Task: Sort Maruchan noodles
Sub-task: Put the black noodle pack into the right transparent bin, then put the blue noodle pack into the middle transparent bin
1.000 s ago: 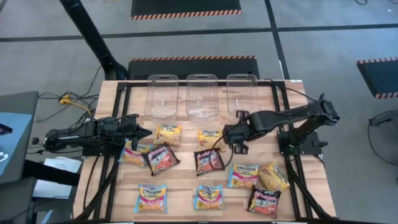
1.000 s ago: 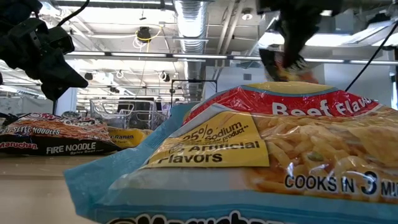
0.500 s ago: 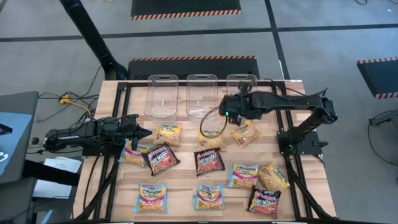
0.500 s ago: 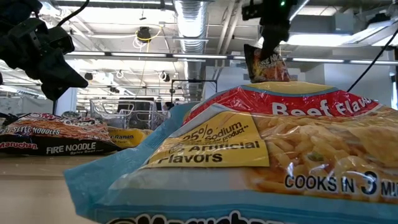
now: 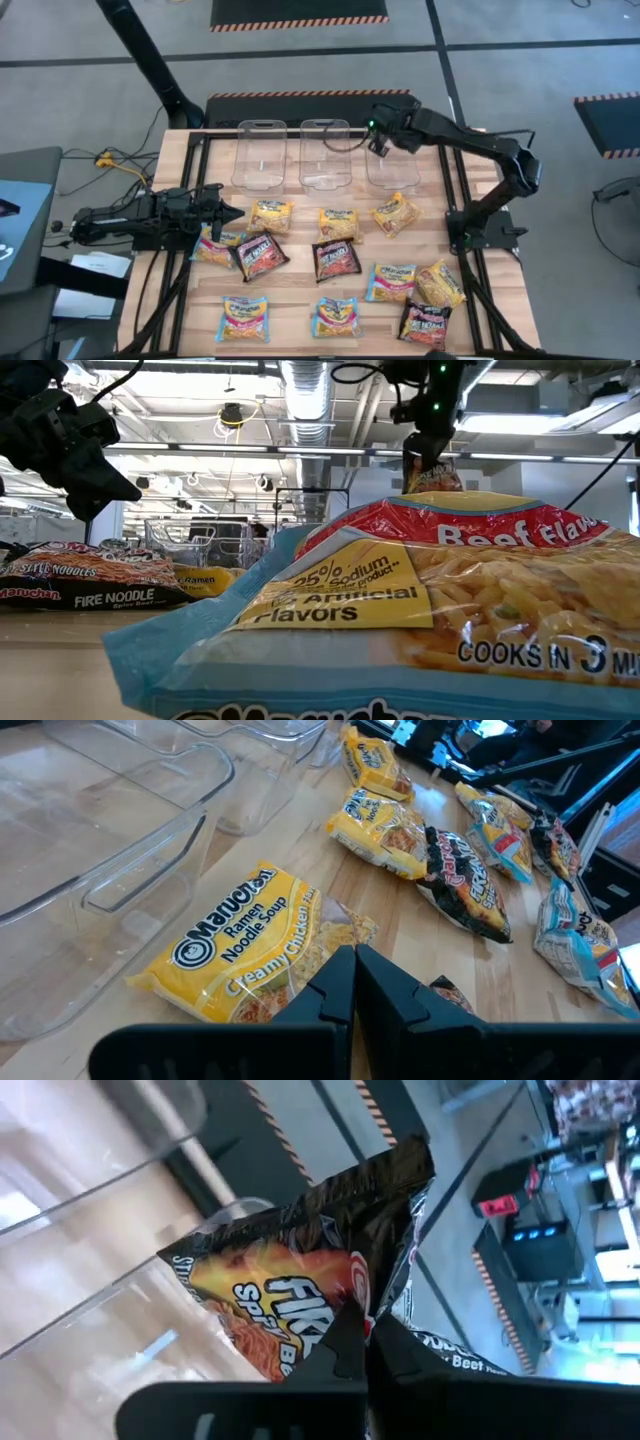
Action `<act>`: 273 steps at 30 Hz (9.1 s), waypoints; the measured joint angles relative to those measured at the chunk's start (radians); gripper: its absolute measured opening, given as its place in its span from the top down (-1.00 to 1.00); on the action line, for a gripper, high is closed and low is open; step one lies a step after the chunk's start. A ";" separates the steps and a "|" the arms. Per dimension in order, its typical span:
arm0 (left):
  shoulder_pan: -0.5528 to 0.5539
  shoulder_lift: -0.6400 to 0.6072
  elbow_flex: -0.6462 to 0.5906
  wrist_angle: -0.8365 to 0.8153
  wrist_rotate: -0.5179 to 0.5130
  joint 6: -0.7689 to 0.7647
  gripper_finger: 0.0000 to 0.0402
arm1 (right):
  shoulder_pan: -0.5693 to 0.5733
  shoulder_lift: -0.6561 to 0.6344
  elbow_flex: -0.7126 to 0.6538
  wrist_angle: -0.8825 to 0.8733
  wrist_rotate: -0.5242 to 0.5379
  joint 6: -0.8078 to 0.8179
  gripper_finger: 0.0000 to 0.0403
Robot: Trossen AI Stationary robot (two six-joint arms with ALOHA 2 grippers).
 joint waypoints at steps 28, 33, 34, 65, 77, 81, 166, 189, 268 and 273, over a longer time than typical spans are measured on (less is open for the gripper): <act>0.000 0.000 0.000 -0.003 -0.001 0.019 1.00 | -0.135 0.249 -0.108 0.156 -0.069 0.041 0.98; 0.000 0.000 0.000 -0.003 0.000 0.018 1.00 | -0.130 0.283 -0.108 0.156 -0.066 0.040 0.97; 0.000 0.000 0.000 -0.003 0.000 0.018 1.00 | -0.128 0.286 -0.108 0.156 -0.066 0.036 0.97; 0.000 0.000 0.000 0.012 0.009 0.020 1.00 | -0.118 0.282 -0.108 0.146 -0.062 -0.002 0.54; 0.000 0.000 0.000 0.012 -0.001 0.021 1.00 | -0.027 0.144 -0.108 0.142 -0.058 -0.001 0.53; 0.000 0.000 0.000 0.012 -0.001 0.021 1.00 | 0.034 0.084 -0.108 0.145 -0.058 0.000 0.53; -0.337 0.940 0.704 -0.190 0.406 -0.146 0.19 | 0.462 -0.223 -0.108 0.298 -0.061 0.113 0.53; -0.477 1.330 0.703 -0.005 0.401 -0.268 0.19 | 0.462 -0.222 -0.108 0.144 -0.066 0.199 0.53; -0.605 1.611 0.703 0.126 0.359 -0.382 0.22 | 0.462 -0.222 -0.109 0.118 -0.118 0.236 0.53; -0.606 1.611 0.703 0.132 0.359 -0.382 0.41 | 0.463 -0.222 -0.109 0.116 -0.118 0.236 0.53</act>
